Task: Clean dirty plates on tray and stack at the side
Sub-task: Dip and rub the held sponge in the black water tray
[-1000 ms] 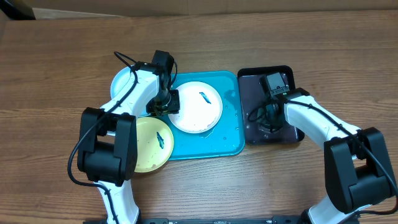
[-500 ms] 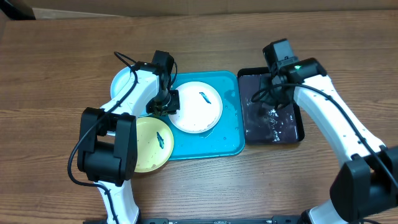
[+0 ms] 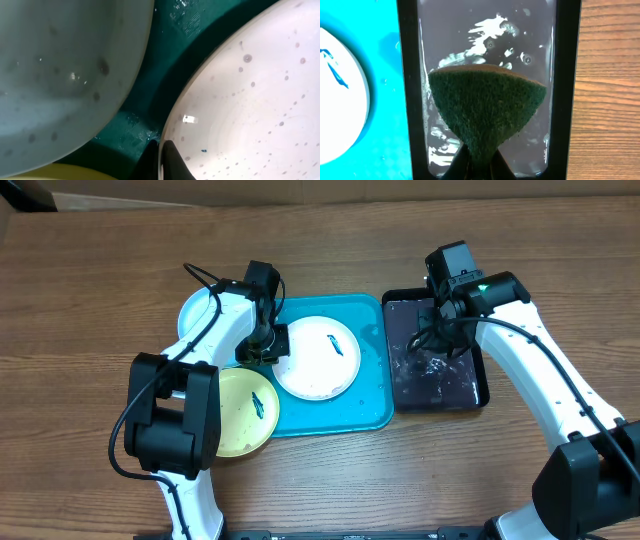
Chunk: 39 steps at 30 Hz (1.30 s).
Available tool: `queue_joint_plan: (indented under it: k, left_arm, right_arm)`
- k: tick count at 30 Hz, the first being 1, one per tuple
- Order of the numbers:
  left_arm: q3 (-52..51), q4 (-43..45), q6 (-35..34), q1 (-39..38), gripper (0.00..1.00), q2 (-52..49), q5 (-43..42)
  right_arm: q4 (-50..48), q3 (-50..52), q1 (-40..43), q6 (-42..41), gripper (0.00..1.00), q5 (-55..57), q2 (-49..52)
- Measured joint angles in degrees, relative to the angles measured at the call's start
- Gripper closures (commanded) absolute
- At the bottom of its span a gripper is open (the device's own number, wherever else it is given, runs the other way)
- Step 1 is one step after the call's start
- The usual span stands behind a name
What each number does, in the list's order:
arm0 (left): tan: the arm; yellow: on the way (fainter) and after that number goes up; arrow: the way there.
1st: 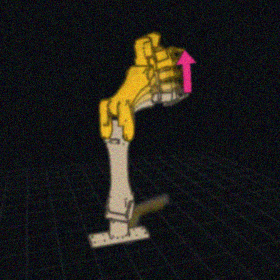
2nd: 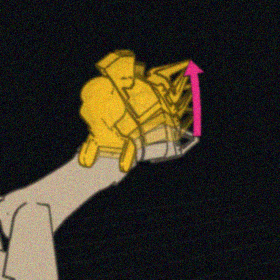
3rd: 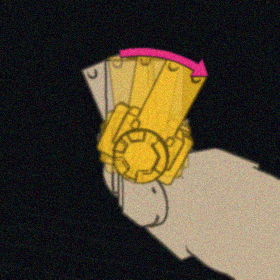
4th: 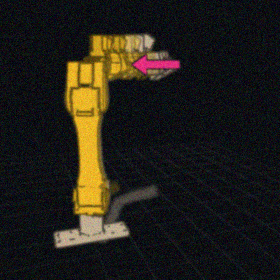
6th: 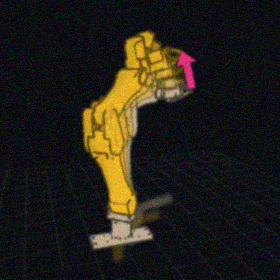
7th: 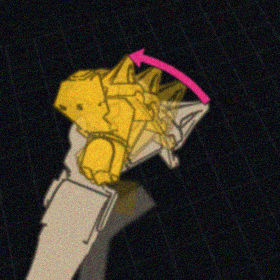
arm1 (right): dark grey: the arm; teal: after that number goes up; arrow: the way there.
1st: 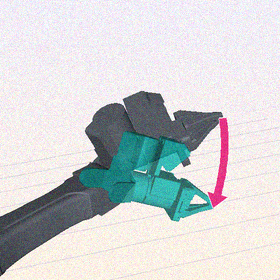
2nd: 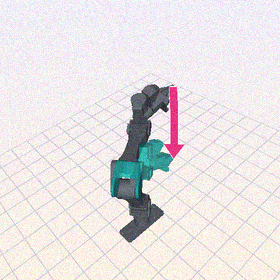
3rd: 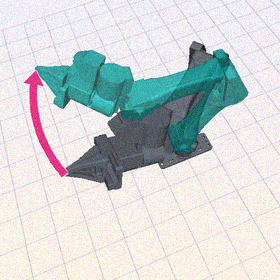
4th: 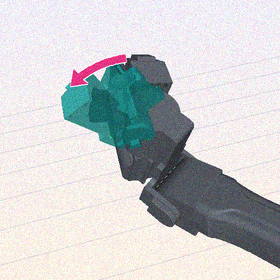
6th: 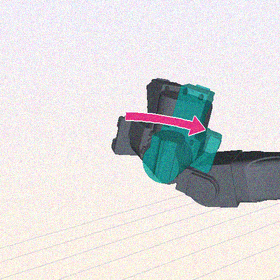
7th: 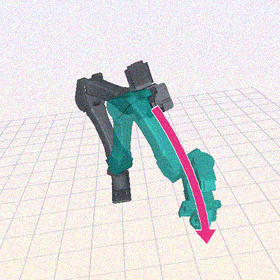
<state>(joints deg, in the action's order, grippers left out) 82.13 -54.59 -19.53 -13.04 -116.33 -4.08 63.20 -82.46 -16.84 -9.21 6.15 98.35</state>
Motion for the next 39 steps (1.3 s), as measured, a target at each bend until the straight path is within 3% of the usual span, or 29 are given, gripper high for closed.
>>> queue_joint_plan:
  k: [3,4,20,30,39]
  left_arm:
    - [0.00,0.02,-0.02,0.00,0.86,0.00,0.02]
    - [0.00,-0.11,-0.02,0.00,0.96,0.00,0.02]
    - [0.00,-0.11,0.00,0.00,0.96,0.00,-0.24]
    - [0.00,0.52,0.00,0.00,0.96,0.00,-1.07]
    - [0.00,0.87,0.00,0.00,0.96,0.00,-1.33]
  right_arm:
    - [0.81,0.00,0.00,0.24,0.96,0.00,0.00]
    - [1.07,0.00,0.00,0.24,0.96,0.02,0.02]
    - [1.97,0.00,0.20,0.31,0.96,0.00,0.00]
    - [-6.19,8.50,0.31,0.20,0.94,-0.11,0.33]
    - [-1.77,3.28,1.53,-0.11,0.96,-1.81,0.46]
